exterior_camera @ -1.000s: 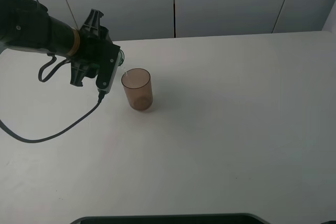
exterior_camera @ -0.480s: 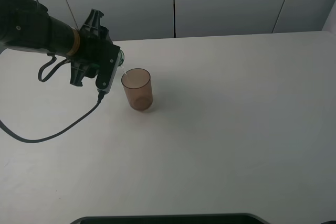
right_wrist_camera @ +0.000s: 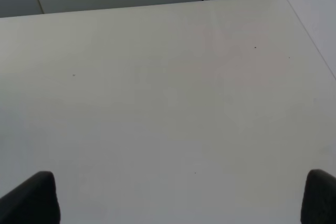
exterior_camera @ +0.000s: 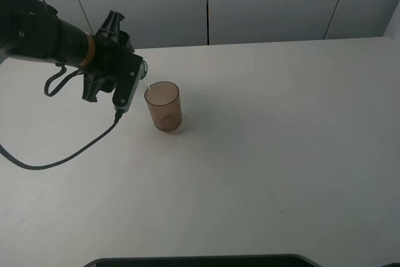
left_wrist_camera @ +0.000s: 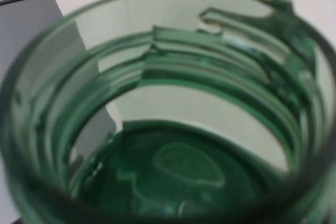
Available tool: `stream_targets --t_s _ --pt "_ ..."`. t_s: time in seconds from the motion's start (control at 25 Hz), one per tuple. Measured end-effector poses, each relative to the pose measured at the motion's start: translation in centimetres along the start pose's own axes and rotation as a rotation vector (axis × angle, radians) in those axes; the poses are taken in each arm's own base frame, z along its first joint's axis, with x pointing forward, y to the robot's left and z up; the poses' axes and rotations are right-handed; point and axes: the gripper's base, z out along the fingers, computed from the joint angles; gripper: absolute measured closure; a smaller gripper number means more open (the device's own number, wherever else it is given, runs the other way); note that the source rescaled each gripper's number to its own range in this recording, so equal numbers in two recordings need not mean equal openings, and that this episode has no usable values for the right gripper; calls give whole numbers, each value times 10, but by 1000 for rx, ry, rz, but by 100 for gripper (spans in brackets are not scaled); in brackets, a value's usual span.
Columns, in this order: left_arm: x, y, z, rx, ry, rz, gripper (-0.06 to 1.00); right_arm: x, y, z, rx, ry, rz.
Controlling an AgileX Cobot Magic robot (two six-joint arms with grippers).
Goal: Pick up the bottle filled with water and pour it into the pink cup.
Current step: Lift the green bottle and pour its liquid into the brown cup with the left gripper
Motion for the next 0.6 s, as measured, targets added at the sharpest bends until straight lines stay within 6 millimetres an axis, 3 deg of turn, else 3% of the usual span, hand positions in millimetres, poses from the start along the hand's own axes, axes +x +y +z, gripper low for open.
stream_targets --t_s 0.6 --pt "-3 1 -1 -3 12 34 94 0 0 0 0 0 0"
